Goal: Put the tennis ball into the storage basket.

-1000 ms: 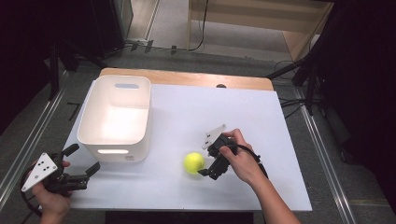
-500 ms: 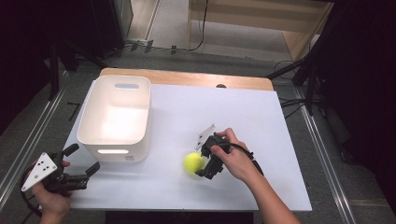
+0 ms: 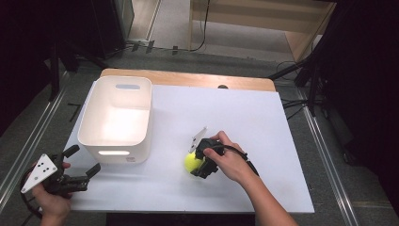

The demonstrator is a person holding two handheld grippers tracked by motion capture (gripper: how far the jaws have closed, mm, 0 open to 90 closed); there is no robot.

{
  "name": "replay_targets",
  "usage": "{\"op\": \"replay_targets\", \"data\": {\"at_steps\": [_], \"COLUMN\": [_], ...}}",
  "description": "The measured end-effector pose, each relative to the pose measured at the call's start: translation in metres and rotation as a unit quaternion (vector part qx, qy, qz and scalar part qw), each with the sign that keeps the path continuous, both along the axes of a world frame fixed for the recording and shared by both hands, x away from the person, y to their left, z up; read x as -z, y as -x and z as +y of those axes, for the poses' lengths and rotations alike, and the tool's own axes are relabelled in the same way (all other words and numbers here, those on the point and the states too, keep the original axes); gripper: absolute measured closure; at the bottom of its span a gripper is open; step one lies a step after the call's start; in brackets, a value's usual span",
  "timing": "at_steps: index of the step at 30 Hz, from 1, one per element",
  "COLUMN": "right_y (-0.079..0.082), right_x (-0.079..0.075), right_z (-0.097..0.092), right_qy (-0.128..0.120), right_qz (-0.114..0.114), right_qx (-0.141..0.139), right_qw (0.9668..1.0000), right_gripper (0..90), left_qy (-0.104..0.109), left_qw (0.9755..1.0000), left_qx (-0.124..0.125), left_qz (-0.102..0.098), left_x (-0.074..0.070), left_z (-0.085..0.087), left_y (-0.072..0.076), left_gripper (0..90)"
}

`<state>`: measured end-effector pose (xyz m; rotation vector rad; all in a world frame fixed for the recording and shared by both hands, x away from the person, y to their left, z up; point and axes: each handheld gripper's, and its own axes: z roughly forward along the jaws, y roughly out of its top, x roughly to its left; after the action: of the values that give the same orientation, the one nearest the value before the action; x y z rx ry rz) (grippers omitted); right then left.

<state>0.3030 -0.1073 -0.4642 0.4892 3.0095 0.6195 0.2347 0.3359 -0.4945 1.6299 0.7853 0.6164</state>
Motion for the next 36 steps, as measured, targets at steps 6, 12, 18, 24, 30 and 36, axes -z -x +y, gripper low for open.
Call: {"op": "replay_targets", "data": {"at_steps": [6,12,18,24,30,36], "right_y": [-0.001,-0.002,-0.004,-0.006,-0.006,-0.006], "right_x": [0.002,0.004,0.007,0.009,0.009,0.008], "right_z": [0.003,0.008,0.013,0.015,0.014,0.014], "right_qy": [-0.001,0.001,0.006,0.008,0.005,0.004], "right_qz": [-0.002,-0.003,-0.009,-0.019,-0.018,-0.013], "right_qx": [0.003,0.008,0.011,0.011,0.01,0.013], "right_qw": [1.0,1.0,0.9999,0.9997,0.9998,0.9998], "right_gripper": [19.9,19.6,19.7,22.4,23.0,23.2], "left_qy": [0.0,0.0,-0.001,0.0,0.002,0.003], "left_qw": [1.0,1.0,1.0,1.0,1.0,1.0], "left_qx": [0.0,-0.001,-0.001,0.0,-0.001,-0.002], "left_qz": [0.001,0.001,0.001,0.0,0.001,0.001], "left_x": [0.0,0.0,0.0,0.0,0.0,0.0], "left_z": [0.0,0.0,0.0,0.001,0.0,0.001], "left_y": [0.0,0.0,0.0,-0.001,-0.001,-0.001], "left_gripper": [0.0,0.0,0.0,0.0,0.0,0.0]}}
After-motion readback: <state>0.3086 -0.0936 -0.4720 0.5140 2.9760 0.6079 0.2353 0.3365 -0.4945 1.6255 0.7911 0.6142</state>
